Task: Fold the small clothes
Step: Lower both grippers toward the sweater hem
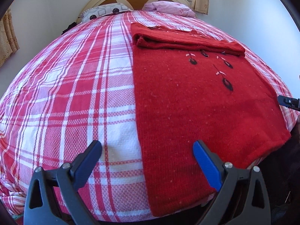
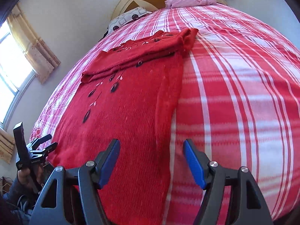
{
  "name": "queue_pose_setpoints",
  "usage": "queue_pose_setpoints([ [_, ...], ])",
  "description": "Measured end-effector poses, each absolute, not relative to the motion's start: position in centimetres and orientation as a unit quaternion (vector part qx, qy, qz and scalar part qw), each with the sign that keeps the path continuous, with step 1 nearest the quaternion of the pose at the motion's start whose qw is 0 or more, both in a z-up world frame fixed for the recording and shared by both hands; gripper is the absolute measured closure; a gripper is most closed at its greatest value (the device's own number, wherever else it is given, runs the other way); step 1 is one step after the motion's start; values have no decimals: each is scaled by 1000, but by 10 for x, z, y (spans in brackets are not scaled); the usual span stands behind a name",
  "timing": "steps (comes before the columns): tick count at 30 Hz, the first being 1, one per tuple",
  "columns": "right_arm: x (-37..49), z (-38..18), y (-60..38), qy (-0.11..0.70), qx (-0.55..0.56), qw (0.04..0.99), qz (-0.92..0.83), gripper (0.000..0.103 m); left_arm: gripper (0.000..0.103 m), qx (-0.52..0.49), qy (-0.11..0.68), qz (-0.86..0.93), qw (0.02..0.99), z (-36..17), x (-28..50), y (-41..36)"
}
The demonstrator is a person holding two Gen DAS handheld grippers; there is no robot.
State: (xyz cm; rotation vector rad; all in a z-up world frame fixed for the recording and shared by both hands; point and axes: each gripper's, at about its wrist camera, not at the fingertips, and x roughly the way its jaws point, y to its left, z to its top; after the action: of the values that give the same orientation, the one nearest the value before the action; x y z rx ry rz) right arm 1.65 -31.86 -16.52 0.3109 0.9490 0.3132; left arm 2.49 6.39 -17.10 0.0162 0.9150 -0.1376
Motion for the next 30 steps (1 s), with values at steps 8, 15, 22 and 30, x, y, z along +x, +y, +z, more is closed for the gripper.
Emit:
queue_pose_setpoints([
  [8, -14, -170, -327, 446, 177, 865, 146, 33, 3, 8, 439, -61, 897, -172, 15, 63],
  [15, -30, -173, -329, 446, 186, 864, 141, 33, 3, 9, 440, -62, 896, -173, 12, 61],
  [22, -41, -175, -329, 445, 189, 865, 136, 33, 10, 2, 441, -68, 895, -171, 6, 61],
  [30, -51, -176, -333, 442, 197, 864, 139, 36, 20, 2, 440, -75, 895, -169, -5, 58],
])
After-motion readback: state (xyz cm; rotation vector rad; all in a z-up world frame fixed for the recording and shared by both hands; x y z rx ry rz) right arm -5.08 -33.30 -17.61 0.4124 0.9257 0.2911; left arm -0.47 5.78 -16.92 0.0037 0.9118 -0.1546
